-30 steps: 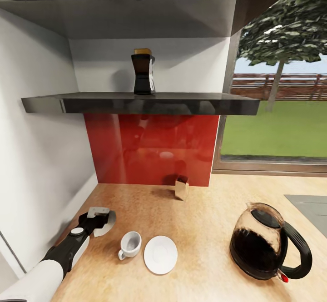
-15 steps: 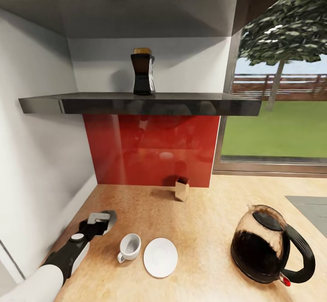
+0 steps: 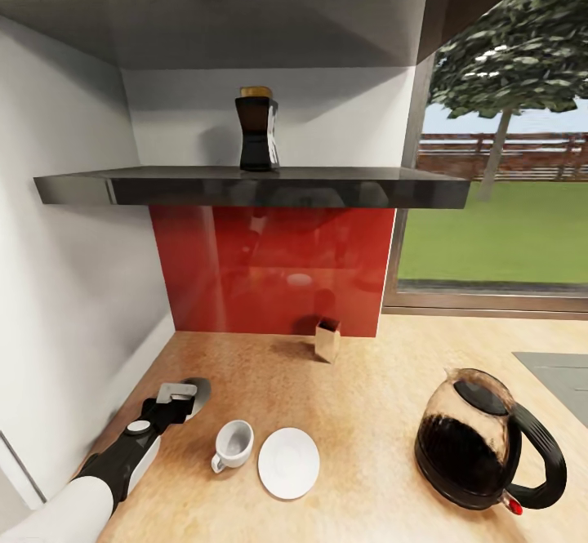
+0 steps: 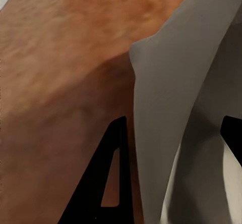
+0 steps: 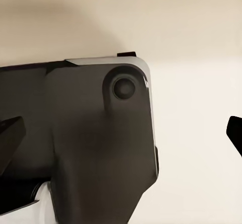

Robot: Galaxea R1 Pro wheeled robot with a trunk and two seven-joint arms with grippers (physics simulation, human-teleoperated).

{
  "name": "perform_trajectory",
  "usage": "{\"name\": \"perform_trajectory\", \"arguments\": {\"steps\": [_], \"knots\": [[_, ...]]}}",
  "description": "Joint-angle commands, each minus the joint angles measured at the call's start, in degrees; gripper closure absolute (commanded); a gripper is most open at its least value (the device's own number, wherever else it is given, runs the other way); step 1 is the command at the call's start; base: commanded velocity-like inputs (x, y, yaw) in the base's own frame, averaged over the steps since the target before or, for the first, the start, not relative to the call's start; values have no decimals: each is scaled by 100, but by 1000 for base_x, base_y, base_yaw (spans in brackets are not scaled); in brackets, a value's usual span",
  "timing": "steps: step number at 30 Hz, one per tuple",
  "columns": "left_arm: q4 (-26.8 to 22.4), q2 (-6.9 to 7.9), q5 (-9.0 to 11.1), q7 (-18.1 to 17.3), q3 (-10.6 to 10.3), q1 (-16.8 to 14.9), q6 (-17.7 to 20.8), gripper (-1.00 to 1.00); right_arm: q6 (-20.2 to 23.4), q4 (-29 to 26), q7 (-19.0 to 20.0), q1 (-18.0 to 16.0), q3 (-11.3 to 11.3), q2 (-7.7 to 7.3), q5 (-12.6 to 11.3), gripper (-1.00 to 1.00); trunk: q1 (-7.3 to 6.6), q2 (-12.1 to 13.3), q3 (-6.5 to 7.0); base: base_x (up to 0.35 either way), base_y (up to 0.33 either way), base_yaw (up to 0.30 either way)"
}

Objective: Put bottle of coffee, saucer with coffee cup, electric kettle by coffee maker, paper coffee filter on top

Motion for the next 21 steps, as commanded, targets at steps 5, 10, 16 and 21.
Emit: {"name": "perform_trajectory", "arguments": {"steps": [5,10,16,21], "knots": [[8,4,-21,0,-25,3,-6,100,-22,7,-1,-4,-32,1,3,-100,3,-1,-4,0,0,0],[8,4,-21,-2,-25,3,-6,100,-22,7,-1,-5,-32,1,3,-100,3,-1,-4,0,0,0],[6,4,-24,-6,-25,3,-6,100,-22,7,-1,-5,-32,1,3,-100,3,-1,-4,0,0,0],[-43,3,-37,-13,-37,3,1,100,-22,7,-1,-5,-32,3,3,-100,3,-1,-4,0,0,0]]}}
